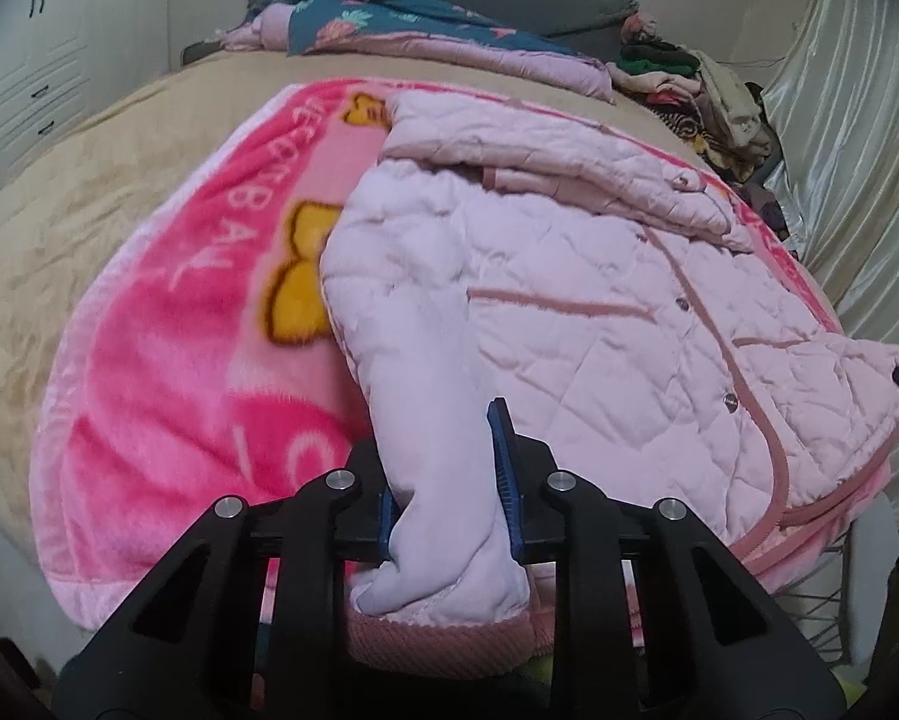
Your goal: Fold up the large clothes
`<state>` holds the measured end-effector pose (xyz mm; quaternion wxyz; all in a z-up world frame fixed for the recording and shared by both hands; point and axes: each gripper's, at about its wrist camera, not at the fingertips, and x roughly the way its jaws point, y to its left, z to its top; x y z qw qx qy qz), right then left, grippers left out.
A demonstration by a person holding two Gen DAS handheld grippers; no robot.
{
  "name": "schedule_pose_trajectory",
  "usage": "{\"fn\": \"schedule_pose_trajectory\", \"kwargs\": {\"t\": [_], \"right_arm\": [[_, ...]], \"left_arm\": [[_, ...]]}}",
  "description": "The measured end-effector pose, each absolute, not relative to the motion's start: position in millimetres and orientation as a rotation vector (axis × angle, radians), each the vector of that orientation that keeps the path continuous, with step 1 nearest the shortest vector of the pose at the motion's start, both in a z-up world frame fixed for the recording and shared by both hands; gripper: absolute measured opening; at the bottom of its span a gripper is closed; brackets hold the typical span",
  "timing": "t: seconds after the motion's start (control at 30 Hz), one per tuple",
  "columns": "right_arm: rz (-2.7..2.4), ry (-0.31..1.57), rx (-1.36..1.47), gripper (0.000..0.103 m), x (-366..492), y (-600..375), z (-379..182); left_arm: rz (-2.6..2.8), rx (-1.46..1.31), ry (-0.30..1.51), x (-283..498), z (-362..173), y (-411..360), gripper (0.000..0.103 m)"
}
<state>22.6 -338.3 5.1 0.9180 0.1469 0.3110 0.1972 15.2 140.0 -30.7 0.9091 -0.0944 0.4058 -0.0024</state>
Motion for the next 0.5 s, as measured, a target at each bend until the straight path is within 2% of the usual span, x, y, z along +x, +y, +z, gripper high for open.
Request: {"fn": "schedule_pose_trajectory", "kwargs": {"t": [0.5], "right_arm": [[0.384,0.579,0.309,0.017,57.2,-331.1,34.3]], "left_arm": [[0.013,-0.226,0.781,37.2,-2.6,148.1,0.017]]}}
